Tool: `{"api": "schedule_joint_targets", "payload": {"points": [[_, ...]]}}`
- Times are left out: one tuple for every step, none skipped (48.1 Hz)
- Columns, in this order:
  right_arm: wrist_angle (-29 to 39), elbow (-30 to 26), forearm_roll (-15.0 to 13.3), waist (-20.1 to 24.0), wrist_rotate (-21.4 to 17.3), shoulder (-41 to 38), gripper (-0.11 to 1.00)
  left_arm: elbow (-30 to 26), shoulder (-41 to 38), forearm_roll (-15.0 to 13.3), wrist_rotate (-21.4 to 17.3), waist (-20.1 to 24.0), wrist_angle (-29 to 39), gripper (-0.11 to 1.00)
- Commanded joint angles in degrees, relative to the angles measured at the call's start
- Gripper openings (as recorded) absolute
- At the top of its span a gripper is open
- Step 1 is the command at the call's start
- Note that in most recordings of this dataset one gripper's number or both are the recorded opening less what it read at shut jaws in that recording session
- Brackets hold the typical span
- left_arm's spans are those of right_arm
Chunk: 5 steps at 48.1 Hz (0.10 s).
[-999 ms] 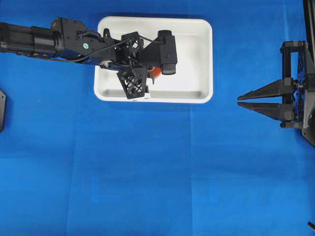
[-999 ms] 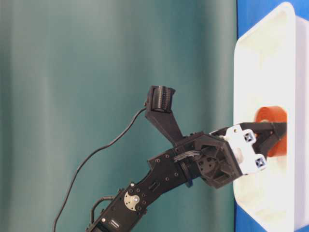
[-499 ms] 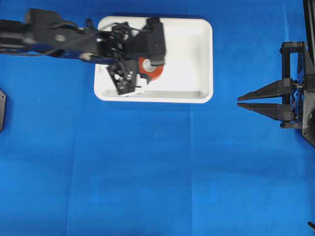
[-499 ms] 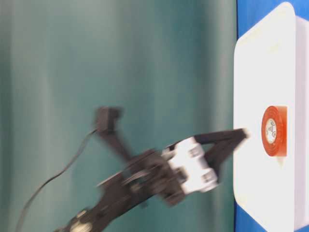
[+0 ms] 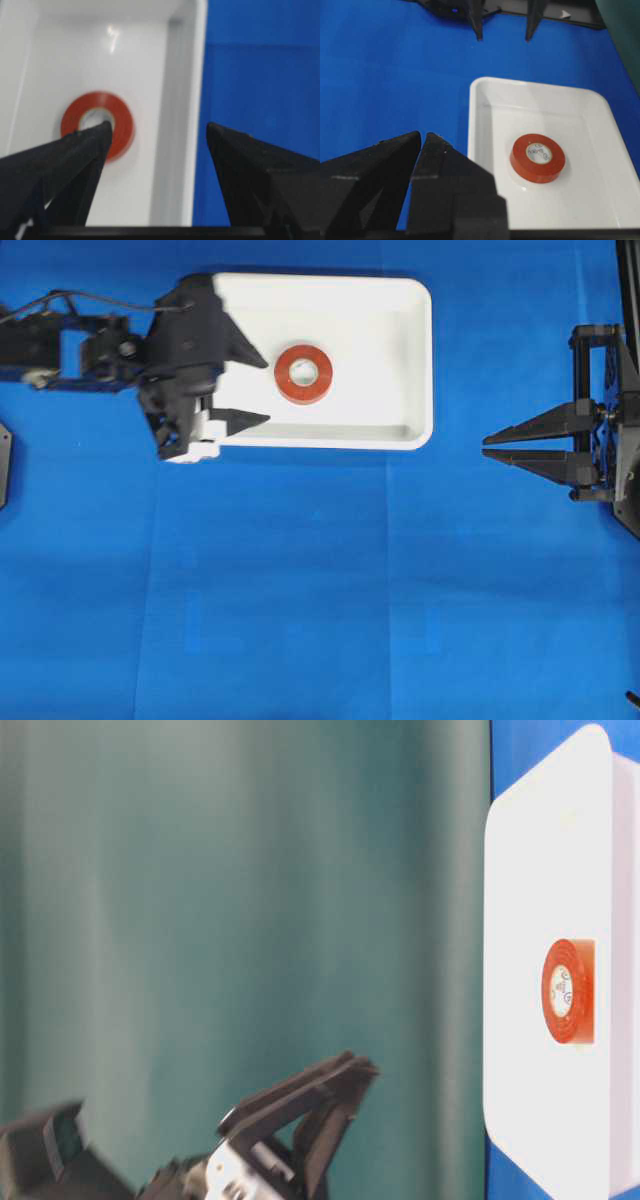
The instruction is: Place one roll of tape in the white case with the left arm.
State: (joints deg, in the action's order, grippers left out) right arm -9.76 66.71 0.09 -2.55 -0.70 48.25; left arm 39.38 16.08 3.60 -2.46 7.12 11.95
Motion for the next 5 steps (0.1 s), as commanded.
{"api": "schedule_joint_targets", "payload": {"points": [[-0.4,-0.8,0.1,-0.1,-0.1,-0.1,0.02,2.4,3.8,-0.2,0.1,-0.6,-5.1,0.72],[-0.5,-0.7,0.2,-0.1,-0.1,-0.2,0.02,3.3,4.4,-0.2,0.1,-0.7,-6.1,0.72],[-0.5,-0.8,0.2,-0.1,-0.1,-0.2,0.02,4.3,5.5,-0.3,0.2,-0.9,-7.6,0.72],[-0.5,-0.8,0.2,-0.1,0.0,-0.1,0.02,5.0,6.2,-0.3,0.2,-1.0,-8.5,0.72],[-0.5,-0.8,0.1,-0.1,-0.1,-0.2,0.02,5.6,6.8,-0.4,0.2,-1.1,-9.2,0.72]]}}
